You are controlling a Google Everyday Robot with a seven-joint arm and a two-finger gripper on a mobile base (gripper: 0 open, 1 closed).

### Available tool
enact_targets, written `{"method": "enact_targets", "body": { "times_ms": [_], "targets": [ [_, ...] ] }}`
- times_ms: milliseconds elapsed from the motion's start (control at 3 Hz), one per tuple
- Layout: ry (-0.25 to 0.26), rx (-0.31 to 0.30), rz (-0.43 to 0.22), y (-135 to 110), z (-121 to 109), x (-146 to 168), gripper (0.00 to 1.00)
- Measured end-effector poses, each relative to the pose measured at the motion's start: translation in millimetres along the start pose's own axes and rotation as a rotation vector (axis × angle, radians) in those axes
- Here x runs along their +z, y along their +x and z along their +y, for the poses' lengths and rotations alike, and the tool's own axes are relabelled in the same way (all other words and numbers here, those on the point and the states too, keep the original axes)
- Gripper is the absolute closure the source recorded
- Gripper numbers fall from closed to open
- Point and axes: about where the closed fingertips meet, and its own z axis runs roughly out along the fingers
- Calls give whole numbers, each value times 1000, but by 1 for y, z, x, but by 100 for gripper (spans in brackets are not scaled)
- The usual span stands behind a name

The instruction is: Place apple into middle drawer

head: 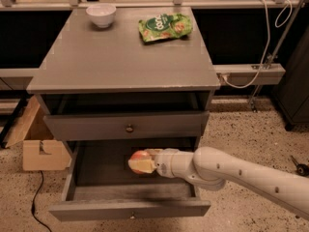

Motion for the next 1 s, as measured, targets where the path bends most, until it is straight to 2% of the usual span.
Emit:
{"method": "enact_targets", "body": {
  "times_ms": [333, 667, 1000],
  "targets": [
    [23, -14, 53, 29, -28, 40, 100],
    [29, -12, 69, 49, -47, 71, 100],
    [7, 11, 79, 65, -61, 96, 85]
  ]
}}
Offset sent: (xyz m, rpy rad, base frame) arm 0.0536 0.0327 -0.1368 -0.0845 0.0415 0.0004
